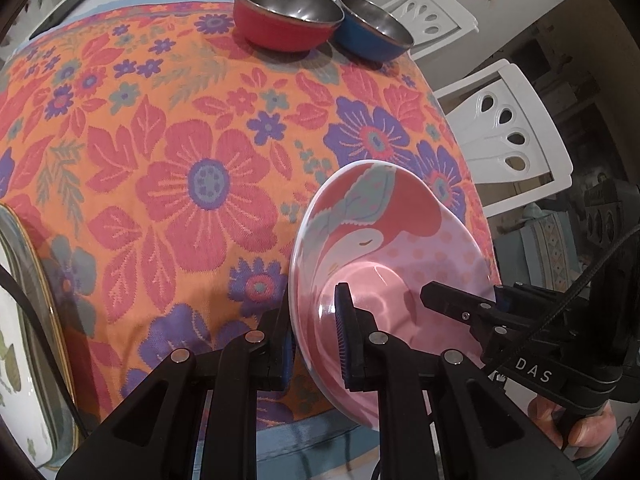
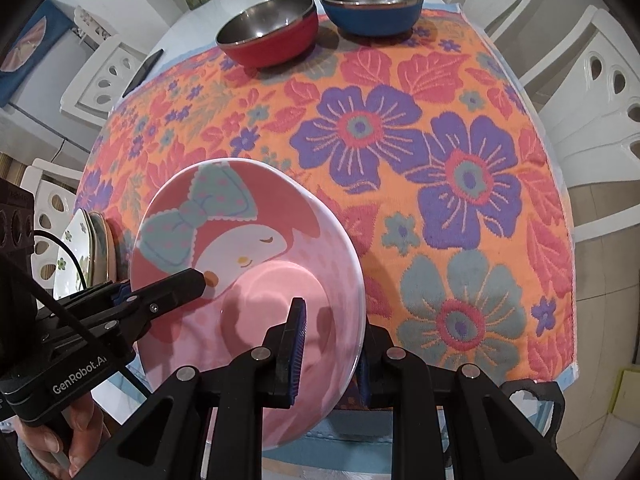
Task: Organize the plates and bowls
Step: 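Carry the pink bowl toward the plate stack and lower it onto the cloth, then open both grippers to release the pink bowl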
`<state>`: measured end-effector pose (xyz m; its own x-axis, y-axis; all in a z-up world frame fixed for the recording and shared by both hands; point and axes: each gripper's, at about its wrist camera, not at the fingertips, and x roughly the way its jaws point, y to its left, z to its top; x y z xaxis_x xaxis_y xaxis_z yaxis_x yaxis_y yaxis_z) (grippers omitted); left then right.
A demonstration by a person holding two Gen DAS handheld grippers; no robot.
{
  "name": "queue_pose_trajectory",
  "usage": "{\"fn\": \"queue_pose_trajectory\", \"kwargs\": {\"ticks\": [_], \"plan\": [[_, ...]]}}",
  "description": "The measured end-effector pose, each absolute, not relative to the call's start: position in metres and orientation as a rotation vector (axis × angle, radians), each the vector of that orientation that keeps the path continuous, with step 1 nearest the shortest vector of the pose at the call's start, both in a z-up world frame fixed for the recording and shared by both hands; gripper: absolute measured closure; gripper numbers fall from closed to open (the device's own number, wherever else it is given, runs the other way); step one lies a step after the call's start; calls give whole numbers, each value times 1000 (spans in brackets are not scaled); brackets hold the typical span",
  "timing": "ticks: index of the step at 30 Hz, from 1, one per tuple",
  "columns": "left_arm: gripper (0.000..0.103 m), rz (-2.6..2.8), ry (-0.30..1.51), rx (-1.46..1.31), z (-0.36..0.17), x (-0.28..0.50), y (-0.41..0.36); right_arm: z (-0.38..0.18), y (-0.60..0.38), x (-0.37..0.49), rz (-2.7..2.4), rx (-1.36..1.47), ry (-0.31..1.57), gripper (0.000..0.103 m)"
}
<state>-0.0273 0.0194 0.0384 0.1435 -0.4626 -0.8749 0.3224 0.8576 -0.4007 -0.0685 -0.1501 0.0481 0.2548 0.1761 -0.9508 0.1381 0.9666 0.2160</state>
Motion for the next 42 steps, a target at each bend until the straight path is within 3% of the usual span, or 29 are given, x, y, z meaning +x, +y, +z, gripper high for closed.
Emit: {"fn": "queue_pose_trajectory", "kwargs": {"ticks": [14,42], "plan": [[88,-586,1309,-85,44,-30,22,56,-157,-81,37,288,1310,82],[87,-553,1140,-54,114,17,39,131,-159,-45,-85,209,1185,82]]}}
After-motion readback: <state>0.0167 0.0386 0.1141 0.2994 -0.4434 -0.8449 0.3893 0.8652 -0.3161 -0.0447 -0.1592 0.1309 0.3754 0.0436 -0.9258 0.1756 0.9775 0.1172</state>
